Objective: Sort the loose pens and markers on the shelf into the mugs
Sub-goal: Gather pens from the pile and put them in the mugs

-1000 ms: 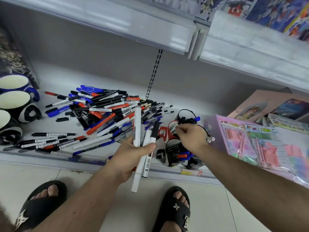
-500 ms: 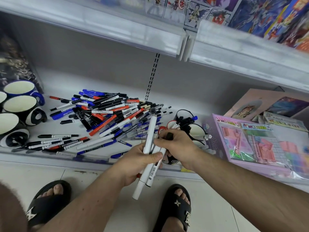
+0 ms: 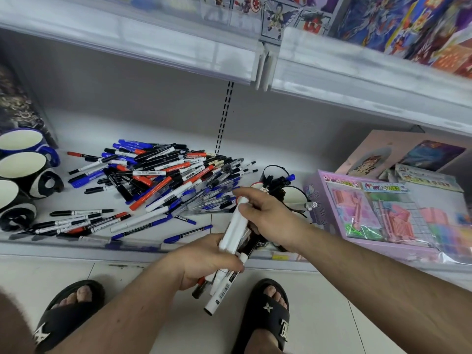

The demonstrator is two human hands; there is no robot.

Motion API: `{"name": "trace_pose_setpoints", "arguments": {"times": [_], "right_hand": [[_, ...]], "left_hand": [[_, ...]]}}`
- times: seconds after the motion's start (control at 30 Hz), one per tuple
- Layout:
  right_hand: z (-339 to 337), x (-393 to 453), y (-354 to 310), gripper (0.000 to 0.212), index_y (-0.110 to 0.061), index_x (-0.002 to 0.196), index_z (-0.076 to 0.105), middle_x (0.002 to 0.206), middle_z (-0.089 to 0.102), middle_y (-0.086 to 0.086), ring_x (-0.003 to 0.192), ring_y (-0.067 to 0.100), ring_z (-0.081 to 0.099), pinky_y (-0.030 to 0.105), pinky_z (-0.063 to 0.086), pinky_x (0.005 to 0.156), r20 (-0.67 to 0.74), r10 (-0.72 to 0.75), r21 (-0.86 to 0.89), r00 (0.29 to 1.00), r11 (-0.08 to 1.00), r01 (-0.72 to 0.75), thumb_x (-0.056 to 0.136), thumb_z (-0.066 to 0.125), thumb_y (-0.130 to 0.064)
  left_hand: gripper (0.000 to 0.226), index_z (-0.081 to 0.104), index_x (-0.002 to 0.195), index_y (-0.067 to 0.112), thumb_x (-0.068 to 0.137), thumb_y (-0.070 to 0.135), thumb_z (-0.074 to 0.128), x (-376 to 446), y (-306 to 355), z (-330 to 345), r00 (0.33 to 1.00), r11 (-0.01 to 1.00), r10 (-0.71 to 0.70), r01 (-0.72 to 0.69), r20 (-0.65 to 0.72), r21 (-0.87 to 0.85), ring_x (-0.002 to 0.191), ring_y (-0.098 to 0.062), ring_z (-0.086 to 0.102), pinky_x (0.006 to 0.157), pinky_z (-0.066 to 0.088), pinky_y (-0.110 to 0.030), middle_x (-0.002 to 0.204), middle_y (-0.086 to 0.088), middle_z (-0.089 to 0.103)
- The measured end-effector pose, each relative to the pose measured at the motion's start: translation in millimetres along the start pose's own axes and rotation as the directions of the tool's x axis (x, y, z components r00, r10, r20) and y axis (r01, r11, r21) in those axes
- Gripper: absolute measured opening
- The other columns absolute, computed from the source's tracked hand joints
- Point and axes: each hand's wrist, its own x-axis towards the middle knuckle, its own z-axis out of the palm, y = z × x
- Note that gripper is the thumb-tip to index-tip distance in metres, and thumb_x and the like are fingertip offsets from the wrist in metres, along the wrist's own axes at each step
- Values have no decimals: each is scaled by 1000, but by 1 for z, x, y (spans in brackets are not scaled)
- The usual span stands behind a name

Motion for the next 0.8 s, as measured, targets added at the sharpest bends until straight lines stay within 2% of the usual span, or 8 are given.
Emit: {"name": "trace_pose_setpoints", "arguments": {"times": [0.1,0.2,0.3,0.43,0.5,0.6,0.7,0.8], "right_hand": [[-5,3,6,18,-24,111,61,76,51,-5,43,-4,44,11,34,47,-47,21,-15,999,1000,-22,101,51,-14],[-9,3,12,20,-31,97,63,79,57,-2,40,0,43,15,34,44,-110,46,-27,993,998,-50,101,52,-14],[-12,0,11,18,-27,95,63,73,58,2,39,9,48,19,38,39,-171,65,5,983,998,-65,101,53,-14],[-24,-6,8,15,-23,98,66,75,63,5,45,10,56,23,47,45,-247,70,10,967,998,-69,100,55,-13],[-41,-7,8,15,-16,106,67,76,65,5,45,11,56,24,48,45,-349,74,53,934,997,-59,99,54,-11],[-83,-6,13,14,-8,105,67,71,64,6,42,12,56,30,51,49,-609,69,133,790,991,16,99,54,-7],[-123,-7,32,13,-15,100,66,79,68,11,46,15,60,39,57,60,-799,21,41,601,999,20,98,54,-11],[-145,-8,55,13,-22,100,65,83,70,3,63,28,67,48,60,71,-871,32,12,490,999,-42,97,56,-14]], "left_hand": [[33,59,94,16,65,16,76,0,4,1,999,998,-27,29,-36,57,72,-11,59,63,46,-22,77,1,61],[42,62,101,18,61,20,73,1,8,0,995,995,-37,45,-88,94,81,-17,61,71,49,-29,88,-4,65],[43,64,102,20,60,25,72,4,10,2,994,988,-17,33,-107,152,84,-18,61,77,49,-33,92,-4,66],[28,63,100,21,77,11,73,10,10,4,993,980,-18,41,-118,197,78,-17,58,66,45,-29,89,-4,64],[23,63,102,19,82,7,68,11,11,2,993,987,-3,23,-120,159,74,-17,54,63,43,-28,86,-5,62],[11,58,83,15,86,4,64,17,19,2,975,998,42,-33,-219,46,65,-15,47,63,38,-28,67,1,54],[18,57,75,14,88,4,63,25,31,8,920,980,48,-118,-390,-159,64,-14,49,61,37,-27,54,7,56],[11,60,85,16,92,8,60,35,37,15,892,926,-10,-162,-451,-340,72,-17,52,60,39,-27,71,-2,56]]}}
